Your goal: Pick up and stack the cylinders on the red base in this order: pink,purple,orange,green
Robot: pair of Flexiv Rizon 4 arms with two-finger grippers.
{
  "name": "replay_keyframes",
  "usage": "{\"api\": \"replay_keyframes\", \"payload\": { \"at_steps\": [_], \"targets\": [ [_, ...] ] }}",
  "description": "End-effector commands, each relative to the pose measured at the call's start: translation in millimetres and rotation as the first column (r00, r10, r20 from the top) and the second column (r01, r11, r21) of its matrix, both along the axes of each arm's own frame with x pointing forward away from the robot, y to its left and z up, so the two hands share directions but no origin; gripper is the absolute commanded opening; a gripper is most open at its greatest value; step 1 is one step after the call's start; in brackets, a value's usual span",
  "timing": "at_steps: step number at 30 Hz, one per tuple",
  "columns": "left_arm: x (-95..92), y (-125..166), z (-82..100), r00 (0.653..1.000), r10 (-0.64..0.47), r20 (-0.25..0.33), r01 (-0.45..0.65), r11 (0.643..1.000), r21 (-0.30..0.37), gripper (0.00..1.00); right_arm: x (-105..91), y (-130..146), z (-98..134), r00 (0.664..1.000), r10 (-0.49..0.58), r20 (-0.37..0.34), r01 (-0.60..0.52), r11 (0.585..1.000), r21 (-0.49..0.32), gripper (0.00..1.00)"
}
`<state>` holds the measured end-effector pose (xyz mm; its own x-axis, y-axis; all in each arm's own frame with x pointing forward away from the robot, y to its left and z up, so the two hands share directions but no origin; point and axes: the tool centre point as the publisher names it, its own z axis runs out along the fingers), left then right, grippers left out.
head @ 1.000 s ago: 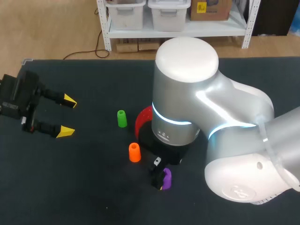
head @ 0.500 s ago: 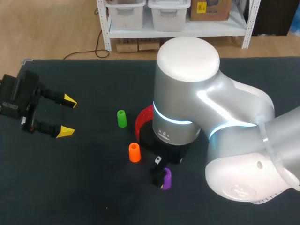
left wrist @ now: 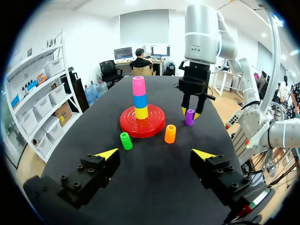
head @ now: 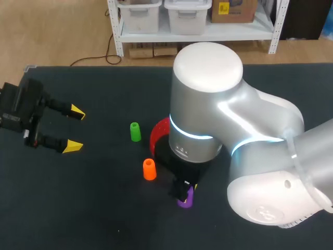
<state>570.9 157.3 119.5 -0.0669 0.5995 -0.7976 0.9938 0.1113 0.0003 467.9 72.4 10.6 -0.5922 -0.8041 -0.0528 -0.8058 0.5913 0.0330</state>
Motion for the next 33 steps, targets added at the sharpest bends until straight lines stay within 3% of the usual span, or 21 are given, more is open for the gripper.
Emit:
{"api": "replay_keyframes", "payload": {
  "at_steps": [1,9,22,33],
  "targets": [
    [-0.7,0.4,-1.5,1.000,0.001,0.005,-0.001,1.000,-0.004,1.00,1.1,-1.1,-0.5,1.000,-0.003,0.000,0.003,1.000,-0.003,0.00],
    [-0.7,0.4,-1.5,1.000,0.001,0.005,-0.001,1.000,-0.004,1.00,5.0,-2.6,7.9,1.000,-0.003,0.010,0.003,1.000,0.010,0.00],
    [-0.7,0.4,-1.5,1.000,0.001,0.005,-0.001,1.000,-0.004,1.00,39.8,-27.3,78.9,0.993,-0.025,0.118,0.021,0.999,0.042,0.00],
    [-0.7,0.4,-1.5,1.000,0.001,0.005,-0.001,1.000,-0.004,1.00,78.1,-29.1,131.2,0.979,-0.009,0.205,-0.002,0.998,0.055,0.00]
  ]
}}
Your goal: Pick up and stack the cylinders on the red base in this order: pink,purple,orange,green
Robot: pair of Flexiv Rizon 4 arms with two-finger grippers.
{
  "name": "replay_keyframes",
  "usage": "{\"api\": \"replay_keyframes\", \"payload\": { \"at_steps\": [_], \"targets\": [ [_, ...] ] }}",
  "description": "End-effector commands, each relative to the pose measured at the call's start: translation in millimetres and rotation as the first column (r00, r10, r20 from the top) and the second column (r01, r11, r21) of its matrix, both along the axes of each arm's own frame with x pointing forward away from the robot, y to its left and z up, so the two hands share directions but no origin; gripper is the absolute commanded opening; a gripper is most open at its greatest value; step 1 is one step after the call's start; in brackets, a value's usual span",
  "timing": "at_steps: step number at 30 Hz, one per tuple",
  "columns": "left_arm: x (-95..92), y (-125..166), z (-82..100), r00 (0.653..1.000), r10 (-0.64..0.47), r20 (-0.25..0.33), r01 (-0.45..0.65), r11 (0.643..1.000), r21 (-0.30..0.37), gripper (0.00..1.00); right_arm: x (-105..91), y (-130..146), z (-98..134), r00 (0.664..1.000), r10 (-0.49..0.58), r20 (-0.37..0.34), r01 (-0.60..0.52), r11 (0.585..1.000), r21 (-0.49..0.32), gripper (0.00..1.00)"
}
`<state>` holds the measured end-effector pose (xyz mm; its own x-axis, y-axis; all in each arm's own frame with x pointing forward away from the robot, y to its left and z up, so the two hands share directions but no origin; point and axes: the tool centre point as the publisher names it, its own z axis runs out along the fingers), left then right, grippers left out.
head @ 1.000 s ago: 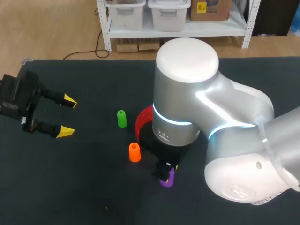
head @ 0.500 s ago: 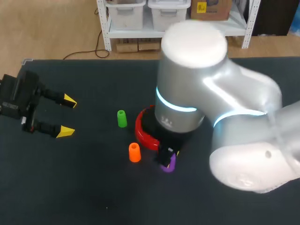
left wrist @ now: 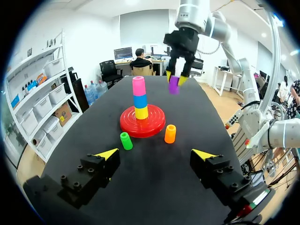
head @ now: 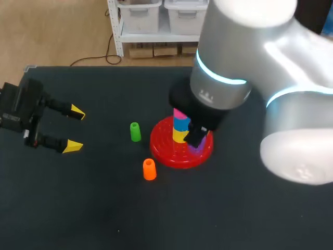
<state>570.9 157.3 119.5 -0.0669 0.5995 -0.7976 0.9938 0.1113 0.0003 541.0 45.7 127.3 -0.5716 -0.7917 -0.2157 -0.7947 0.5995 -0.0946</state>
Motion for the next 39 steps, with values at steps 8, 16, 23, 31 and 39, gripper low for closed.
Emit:
{"api": "replay_keyframes", "payload": {
  "at_steps": [8,16,23,31,39],
  "targets": [
    [-0.7,0.4,-1.5,1.000,0.001,0.005,-0.001,1.000,-0.004,1.00,37.4,-5.8,41.0,0.998,0.006,0.063,-0.005,1.000,-0.018,0.00],
    [-0.7,0.4,-1.5,1.000,0.001,0.005,-0.001,1.000,-0.004,1.00,64.5,2.3,55.7,0.995,0.023,0.099,-0.020,0.999,-0.030,0.00],
    [-0.7,0.4,-1.5,1.000,0.001,0.005,-0.001,1.000,-0.004,1.00,86.4,6.0,69.6,0.992,0.021,0.123,-0.017,0.999,-0.033,0.00],
    [-0.7,0.4,-1.5,1.000,0.001,0.005,-0.001,1.000,-0.004,1.00,92.0,7.4,86.4,0.996,0.052,0.066,-0.050,0.998,-0.032,0.00],
    [-0.7,0.4,-1.5,1.000,0.001,0.005,-0.001,1.000,-0.004,1.00,91.3,12.9,87.2,0.996,0.087,0.020,-0.086,0.996,-0.036,0.00]
  ]
}}
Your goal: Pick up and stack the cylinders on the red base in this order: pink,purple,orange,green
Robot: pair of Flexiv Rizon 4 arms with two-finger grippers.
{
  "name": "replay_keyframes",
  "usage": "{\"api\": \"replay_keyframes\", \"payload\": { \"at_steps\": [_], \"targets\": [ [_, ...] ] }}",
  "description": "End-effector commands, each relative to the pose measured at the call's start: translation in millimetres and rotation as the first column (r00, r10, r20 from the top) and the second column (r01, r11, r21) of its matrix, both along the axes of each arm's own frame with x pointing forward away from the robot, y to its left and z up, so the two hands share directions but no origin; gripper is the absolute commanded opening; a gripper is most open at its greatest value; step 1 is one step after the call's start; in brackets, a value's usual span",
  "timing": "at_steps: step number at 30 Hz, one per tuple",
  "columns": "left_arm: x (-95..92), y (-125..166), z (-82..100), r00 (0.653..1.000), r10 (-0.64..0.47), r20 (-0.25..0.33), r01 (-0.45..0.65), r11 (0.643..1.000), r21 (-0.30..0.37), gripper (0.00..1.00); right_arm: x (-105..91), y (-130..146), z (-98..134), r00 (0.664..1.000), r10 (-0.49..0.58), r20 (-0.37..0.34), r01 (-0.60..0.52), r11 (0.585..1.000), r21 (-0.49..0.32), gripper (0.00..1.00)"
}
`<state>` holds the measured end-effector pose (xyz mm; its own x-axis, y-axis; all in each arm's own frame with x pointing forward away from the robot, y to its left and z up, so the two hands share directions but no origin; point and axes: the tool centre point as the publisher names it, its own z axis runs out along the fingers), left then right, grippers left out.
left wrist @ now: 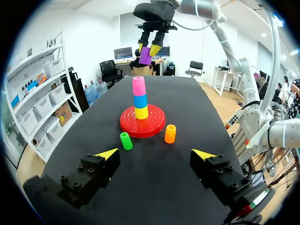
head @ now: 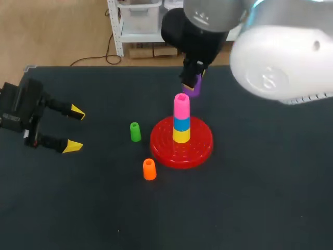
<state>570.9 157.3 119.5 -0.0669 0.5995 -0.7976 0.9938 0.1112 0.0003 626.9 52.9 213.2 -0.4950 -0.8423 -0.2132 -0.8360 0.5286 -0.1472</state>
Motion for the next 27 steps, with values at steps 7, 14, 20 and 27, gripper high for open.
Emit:
{"api": "replay_keyframes", "payload": {
  "at_steps": [7,14,20,27],
  "targets": [
    [-0.7,0.5,-1.5,1.000,0.001,0.005,-0.001,1.000,-0.004,1.00,5.8,13.1,-6.1,1.000,0.006,-0.027,-0.006,1.000,-0.005,0.00],
    [-0.7,0.5,-1.5,1.000,0.001,0.005,-0.001,1.000,-0.004,1.00,6.7,12.7,-14.3,1.000,-0.011,-0.029,0.011,1.000,0.001,0.00],
    [-0.7,0.5,-1.5,1.000,0.001,0.005,-0.001,1.000,-0.004,1.00,12.3,13.0,-21.5,0.999,-0.022,-0.041,0.022,1.000,-0.004,0.00],
    [-0.7,0.5,-1.5,1.000,0.001,0.005,-0.001,1.000,-0.004,1.00,17.5,16.1,-27.8,0.998,-0.027,-0.049,0.027,1.000,-0.004,0.00]
  ]
}}
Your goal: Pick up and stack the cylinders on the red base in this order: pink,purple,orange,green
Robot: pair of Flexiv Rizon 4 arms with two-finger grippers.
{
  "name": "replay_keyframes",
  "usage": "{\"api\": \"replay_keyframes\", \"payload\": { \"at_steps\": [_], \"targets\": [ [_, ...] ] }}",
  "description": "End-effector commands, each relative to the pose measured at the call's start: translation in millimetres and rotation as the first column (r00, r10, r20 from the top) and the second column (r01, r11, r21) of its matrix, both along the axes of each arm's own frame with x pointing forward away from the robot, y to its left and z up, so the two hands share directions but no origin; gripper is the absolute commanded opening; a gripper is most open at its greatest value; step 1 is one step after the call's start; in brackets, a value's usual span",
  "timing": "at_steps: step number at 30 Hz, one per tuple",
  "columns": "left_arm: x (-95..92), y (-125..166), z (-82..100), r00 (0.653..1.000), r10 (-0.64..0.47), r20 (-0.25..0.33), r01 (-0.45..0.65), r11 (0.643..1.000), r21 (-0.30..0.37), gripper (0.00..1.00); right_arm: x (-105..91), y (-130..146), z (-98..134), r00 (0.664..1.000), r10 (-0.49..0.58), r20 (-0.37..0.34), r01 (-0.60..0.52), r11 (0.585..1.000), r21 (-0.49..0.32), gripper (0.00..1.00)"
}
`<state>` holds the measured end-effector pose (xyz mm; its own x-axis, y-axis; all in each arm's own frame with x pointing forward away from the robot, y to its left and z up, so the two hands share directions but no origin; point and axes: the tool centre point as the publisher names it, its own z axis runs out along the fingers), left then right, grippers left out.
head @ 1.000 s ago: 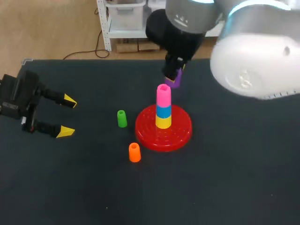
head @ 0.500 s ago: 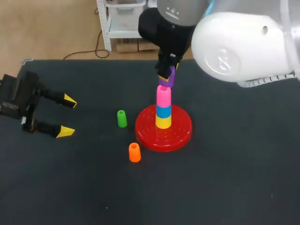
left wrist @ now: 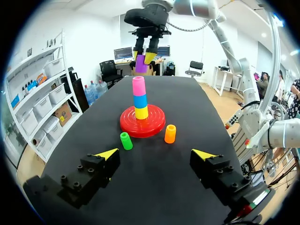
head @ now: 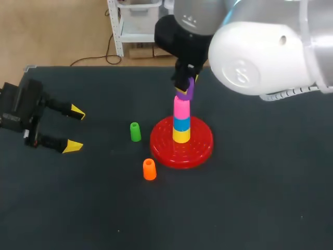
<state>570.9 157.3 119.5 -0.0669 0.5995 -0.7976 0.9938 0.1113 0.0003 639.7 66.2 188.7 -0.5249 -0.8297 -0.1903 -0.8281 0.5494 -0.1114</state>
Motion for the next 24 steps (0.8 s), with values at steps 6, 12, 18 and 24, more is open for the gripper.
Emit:
{"api": "replay_keyframes", "payload": {
  "at_steps": [6,12,18,24],
  "targets": [
    [-0.7,0.4,-1.5,1.000,0.001,0.005,-0.001,1.000,-0.004,1.00,9.3,4.2,-8.3,1.000,-0.017,-0.013,0.017,1.000,0.001,0.00],
    [-0.7,0.4,-1.5,1.000,0.001,0.005,-0.001,1.000,-0.004,1.00,14.2,4.7,-11.1,1.000,-0.023,-0.019,0.023,1.000,-0.007,0.00],
    [-0.7,0.4,-1.5,1.000,0.001,0.005,-0.001,1.000,-0.004,1.00,17.0,4.4,-12.4,0.999,-0.022,-0.026,0.022,1.000,-0.016,0.00],
    [-0.7,0.4,-1.5,1.000,0.001,0.005,-0.001,1.000,-0.004,1.00,16.2,6.2,-11.2,0.999,-0.018,-0.030,0.018,1.000,-0.011,0.00]
  ]
}}
